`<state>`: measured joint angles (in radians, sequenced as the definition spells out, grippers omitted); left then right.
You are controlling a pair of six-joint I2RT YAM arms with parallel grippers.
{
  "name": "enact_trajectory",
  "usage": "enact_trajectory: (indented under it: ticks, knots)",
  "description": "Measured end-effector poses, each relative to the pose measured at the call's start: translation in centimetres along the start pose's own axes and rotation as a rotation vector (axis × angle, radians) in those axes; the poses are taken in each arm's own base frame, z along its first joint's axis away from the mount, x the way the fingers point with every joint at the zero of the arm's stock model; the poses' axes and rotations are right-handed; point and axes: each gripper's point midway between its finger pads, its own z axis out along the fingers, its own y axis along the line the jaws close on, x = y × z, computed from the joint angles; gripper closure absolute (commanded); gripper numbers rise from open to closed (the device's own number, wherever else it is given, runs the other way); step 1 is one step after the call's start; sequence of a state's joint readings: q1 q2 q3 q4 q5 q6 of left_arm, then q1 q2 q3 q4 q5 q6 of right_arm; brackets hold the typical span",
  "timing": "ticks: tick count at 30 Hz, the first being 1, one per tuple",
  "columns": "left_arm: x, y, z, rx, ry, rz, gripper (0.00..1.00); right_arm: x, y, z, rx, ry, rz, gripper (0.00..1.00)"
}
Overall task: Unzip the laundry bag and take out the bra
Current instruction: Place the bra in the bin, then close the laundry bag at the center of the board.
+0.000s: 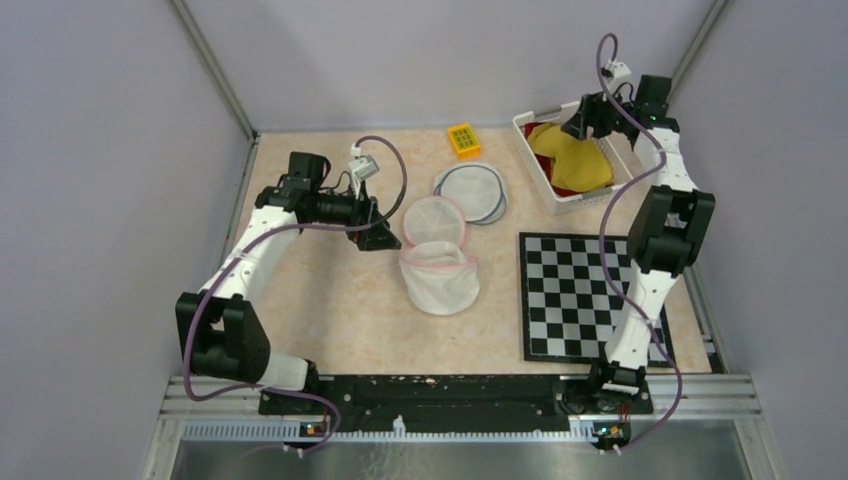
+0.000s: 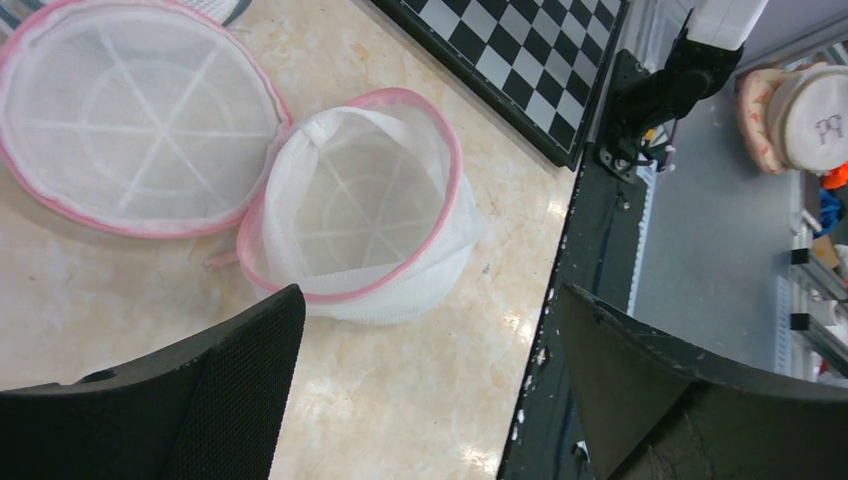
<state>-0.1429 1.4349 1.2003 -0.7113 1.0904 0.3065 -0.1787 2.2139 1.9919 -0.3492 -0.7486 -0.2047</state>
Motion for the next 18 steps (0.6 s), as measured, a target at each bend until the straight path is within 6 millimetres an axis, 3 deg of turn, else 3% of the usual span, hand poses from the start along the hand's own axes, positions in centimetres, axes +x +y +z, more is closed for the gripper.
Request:
enact_trajectory:
  ticks: [5, 10, 14, 18]
  knots:
    - [0.3, 0.6, 0.0, -0.03, 0.018, 0.061, 0.01, -2.4, 1.9, -1.8, -0.018, -0.021, 0.017, 0.29]
    - [0.6, 1.0, 0.1, -0.051, 0.038, 0.111, 0.01, -4.4, 5.8, -4.1, -0.056, -0.006, 0.015, 0.31]
    - [-0.4, 1.8, 0.4, -0.058, 0.044, 0.131, 0.01, -4.8, 11.2, -5.5, -0.125, 0.026, -0.001, 0.33]
    - [-2.2, 4.3, 1.5, -0.056, 0.04, 0.135, 0.01, -2.7, 17.2, -7.1, -0.231, 0.08, 0.026, 0.33]
